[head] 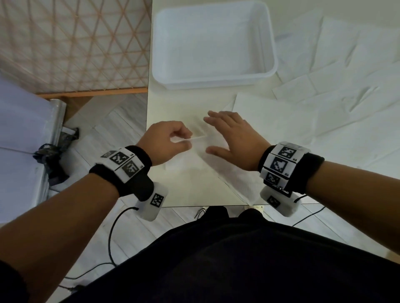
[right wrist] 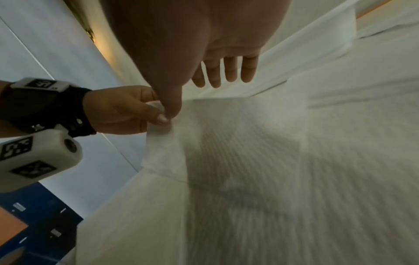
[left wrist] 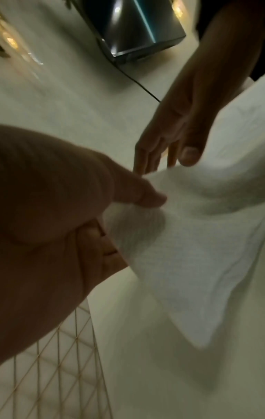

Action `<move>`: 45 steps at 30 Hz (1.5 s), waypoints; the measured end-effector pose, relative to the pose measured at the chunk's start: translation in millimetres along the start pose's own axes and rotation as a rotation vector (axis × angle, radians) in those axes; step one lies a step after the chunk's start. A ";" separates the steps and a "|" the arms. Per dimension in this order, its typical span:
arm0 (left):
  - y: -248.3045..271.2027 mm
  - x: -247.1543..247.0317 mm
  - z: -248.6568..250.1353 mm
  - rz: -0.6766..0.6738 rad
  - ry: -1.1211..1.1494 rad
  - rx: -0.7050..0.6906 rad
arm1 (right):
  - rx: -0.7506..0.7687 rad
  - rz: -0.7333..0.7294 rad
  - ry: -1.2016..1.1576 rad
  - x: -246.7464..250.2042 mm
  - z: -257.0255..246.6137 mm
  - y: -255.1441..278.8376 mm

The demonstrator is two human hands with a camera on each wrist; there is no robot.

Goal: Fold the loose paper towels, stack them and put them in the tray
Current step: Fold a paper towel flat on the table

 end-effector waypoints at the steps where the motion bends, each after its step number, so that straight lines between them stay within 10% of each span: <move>1: 0.5 4.5 5.7 -0.036 0.071 -0.003 | -0.003 -0.033 -0.003 2.3 -1.3 -4.1; 13: -37.0 -16.1 46.4 -0.018 0.474 0.156 | -0.343 0.062 -0.324 64.3 66.4 7.1; 20: -31.7 -59.9 34.7 0.094 -0.129 0.064 | -0.501 -0.028 -0.228 81.2 126.7 11.7; 30: -31.3 -85.3 50.6 0.186 -0.506 0.226 | -0.367 -0.096 -0.121 82.5 146.2 1.1; 45: -16.8 -87.8 56.7 0.235 -0.369 0.389 | -0.254 -0.087 -0.002 72.5 145.3 -18.5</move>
Point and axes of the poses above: each hand's wrist, its own y-axis away from the middle knuckle, its own x-axis out of the back of the hand, z = x × y, the point moved 1 cm from there along -y, towards the middle knuckle, and after that the axes turned 6 degrees about z, right-handed, at the moved point
